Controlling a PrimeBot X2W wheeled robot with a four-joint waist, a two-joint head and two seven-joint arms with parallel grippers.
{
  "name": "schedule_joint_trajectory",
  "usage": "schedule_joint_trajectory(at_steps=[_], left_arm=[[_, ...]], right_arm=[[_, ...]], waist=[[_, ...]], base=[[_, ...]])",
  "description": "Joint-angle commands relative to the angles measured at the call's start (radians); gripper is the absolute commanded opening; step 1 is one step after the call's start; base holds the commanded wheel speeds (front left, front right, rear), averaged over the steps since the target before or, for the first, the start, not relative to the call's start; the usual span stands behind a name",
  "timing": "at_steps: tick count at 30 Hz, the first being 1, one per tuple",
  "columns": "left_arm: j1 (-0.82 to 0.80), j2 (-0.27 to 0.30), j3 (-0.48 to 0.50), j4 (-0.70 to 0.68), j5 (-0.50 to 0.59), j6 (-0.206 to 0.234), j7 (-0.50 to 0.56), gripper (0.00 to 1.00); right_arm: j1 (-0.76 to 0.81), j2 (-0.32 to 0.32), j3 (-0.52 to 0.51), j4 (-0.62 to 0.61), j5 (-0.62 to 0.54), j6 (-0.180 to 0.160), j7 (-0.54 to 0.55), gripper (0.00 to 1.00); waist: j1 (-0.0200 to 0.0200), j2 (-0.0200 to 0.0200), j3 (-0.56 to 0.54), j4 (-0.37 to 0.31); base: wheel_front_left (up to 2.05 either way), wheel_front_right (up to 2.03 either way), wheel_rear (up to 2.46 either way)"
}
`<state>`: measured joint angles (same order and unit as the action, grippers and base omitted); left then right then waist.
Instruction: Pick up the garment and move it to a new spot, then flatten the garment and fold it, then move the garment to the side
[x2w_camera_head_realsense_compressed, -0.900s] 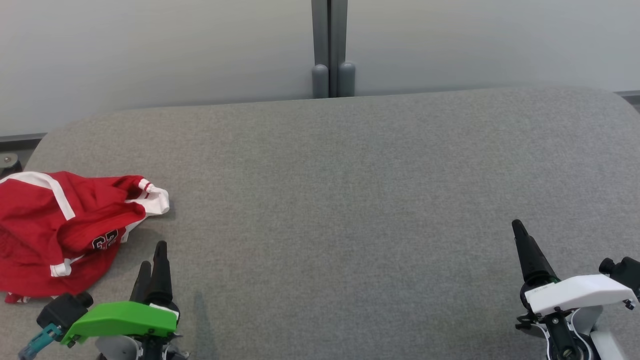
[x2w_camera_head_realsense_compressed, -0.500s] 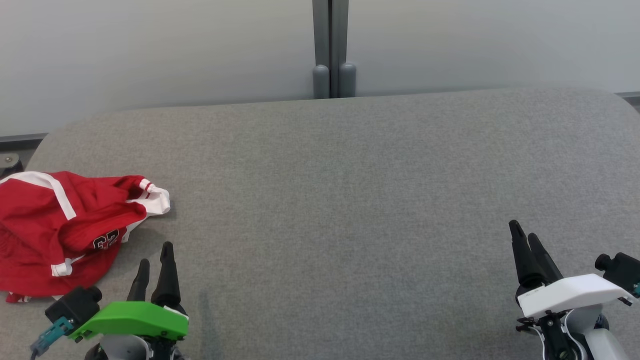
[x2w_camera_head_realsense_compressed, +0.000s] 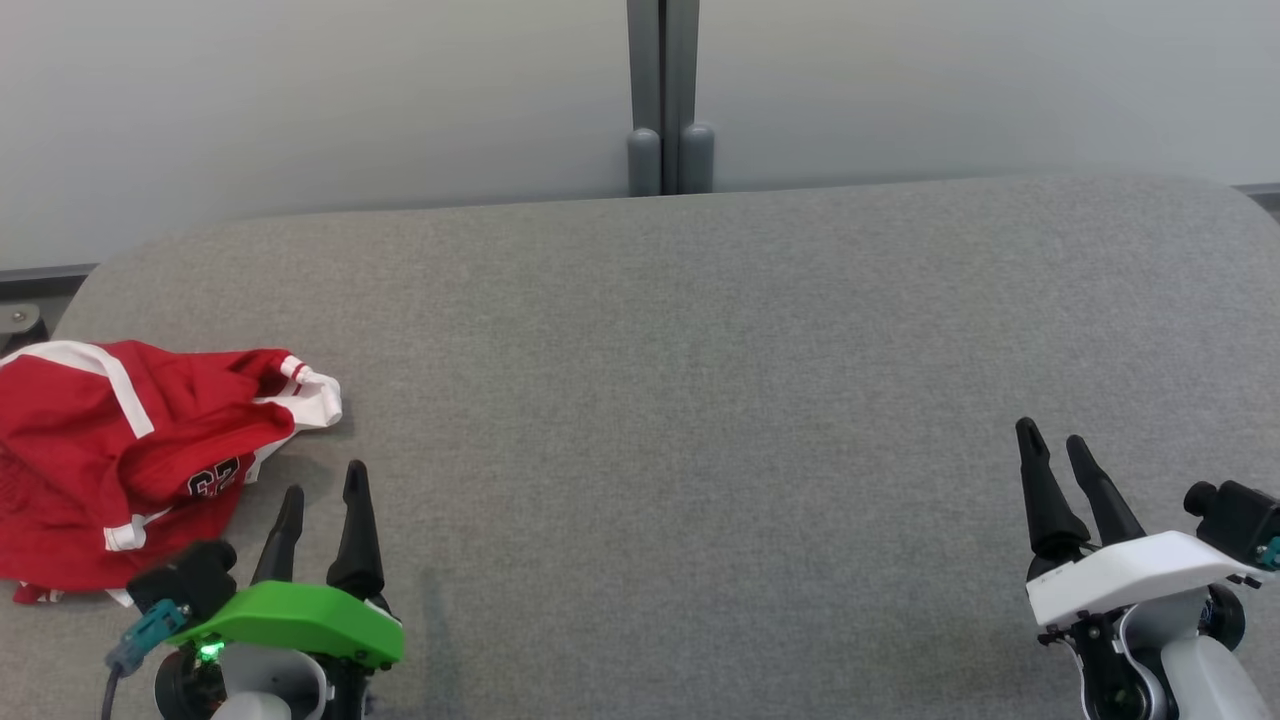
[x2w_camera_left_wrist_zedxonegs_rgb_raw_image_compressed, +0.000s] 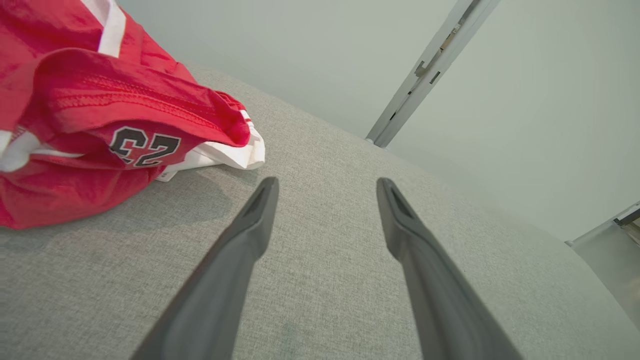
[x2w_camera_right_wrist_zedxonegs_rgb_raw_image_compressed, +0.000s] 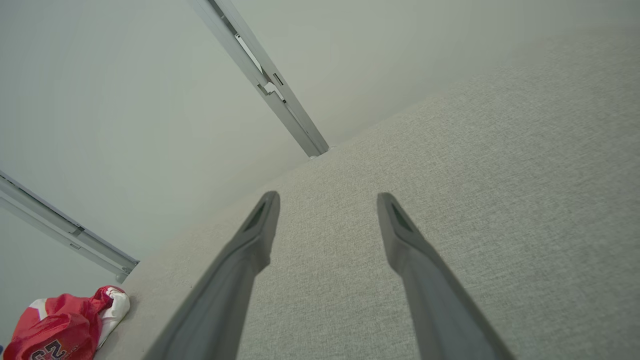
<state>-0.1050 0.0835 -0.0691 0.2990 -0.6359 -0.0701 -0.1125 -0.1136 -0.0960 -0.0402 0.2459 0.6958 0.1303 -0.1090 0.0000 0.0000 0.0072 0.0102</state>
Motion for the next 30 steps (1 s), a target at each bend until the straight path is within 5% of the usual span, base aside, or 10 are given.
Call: schedule_joint_trajectory(at_steps=[1,30], left_arm=[[-0.021,0.012,-0.009,-0.002,0.038,0.009,-0.01,1.0],[0.051,0.015,-0.068,0.022,0.326,0.063,-0.083,1.0]], right_arm=[[-0.016,-0.005,0.0,-0.007,-0.035,0.0,-0.013,1.0],[0.035,0.041,-0.046,0.053,-0.371,0.0,-0.086,1.0]], waist=[[0.0,0.0,0.0,0.001],[0.0,0.0,-0.011,0.009]], base=[[0.0,0.0,0.0],[0.0,0.0,0.0]])
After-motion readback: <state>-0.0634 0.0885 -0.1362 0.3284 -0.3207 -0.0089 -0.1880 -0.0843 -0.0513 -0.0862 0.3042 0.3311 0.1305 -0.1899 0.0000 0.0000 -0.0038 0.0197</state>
